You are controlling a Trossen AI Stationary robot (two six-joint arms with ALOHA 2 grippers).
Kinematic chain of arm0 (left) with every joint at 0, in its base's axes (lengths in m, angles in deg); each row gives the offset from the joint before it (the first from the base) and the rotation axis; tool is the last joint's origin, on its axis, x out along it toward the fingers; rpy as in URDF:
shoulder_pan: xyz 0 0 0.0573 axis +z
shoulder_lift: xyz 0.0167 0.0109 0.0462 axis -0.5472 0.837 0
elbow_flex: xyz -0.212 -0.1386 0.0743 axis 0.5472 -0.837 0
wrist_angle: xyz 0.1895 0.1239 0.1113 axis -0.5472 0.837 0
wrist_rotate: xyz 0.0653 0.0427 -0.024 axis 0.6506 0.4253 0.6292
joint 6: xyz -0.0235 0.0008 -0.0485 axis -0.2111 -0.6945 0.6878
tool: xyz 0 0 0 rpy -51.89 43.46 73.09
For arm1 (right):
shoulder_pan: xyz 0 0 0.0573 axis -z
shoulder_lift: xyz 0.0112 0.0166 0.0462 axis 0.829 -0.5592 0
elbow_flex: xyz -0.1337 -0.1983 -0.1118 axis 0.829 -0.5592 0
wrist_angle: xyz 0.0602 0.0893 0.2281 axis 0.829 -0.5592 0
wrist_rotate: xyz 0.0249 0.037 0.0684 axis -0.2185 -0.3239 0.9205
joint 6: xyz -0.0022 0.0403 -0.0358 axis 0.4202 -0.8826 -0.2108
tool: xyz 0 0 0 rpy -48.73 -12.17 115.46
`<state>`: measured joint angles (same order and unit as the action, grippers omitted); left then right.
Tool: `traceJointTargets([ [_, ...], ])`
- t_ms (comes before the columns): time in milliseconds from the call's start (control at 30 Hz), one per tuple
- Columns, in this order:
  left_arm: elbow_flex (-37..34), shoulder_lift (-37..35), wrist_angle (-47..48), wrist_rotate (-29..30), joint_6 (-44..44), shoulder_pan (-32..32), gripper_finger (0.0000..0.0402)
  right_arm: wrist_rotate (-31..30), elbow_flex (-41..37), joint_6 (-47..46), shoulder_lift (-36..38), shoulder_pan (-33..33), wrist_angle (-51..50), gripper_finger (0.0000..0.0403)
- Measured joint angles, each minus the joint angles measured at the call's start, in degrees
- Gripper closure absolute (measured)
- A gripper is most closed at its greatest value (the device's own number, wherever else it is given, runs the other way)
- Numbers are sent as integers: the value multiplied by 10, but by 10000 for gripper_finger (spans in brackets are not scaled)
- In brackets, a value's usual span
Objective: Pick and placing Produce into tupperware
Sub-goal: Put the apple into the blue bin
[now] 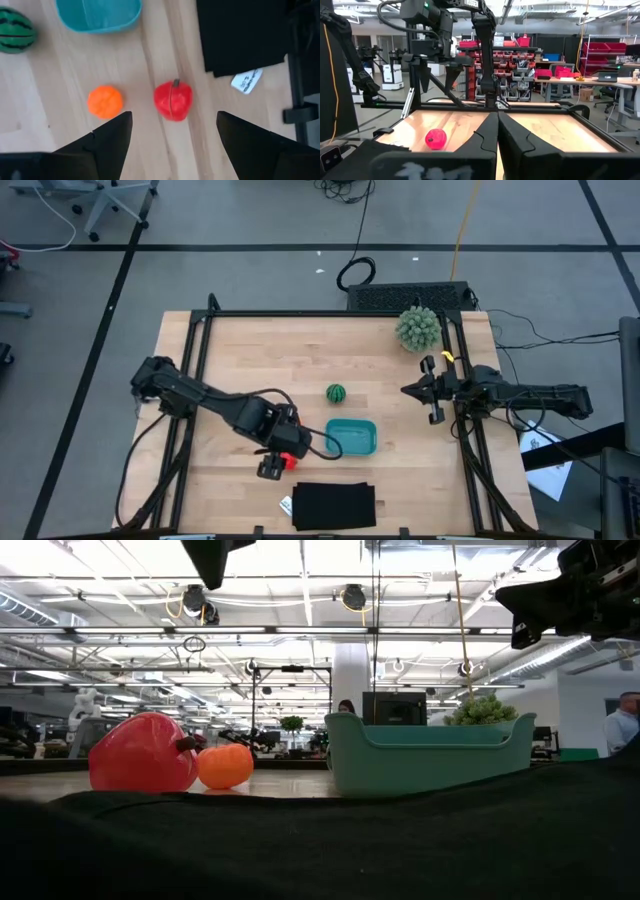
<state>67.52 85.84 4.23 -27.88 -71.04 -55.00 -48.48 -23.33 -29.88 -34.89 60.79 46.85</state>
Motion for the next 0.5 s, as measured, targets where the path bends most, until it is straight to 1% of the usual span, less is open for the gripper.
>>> traceJointTargets([
  [167, -48, -11, -46, 2, 15, -5, 105, 0, 0, 0, 0, 0, -4, 403],
  [333, -103, -11, -64, 7, 40, -8, 105, 0, 0, 0, 0, 0, -4, 403],
  [500, -171, -11, -157, 4, 38, -11, 105, 0, 0, 0, 0, 0, -6, 403],
])
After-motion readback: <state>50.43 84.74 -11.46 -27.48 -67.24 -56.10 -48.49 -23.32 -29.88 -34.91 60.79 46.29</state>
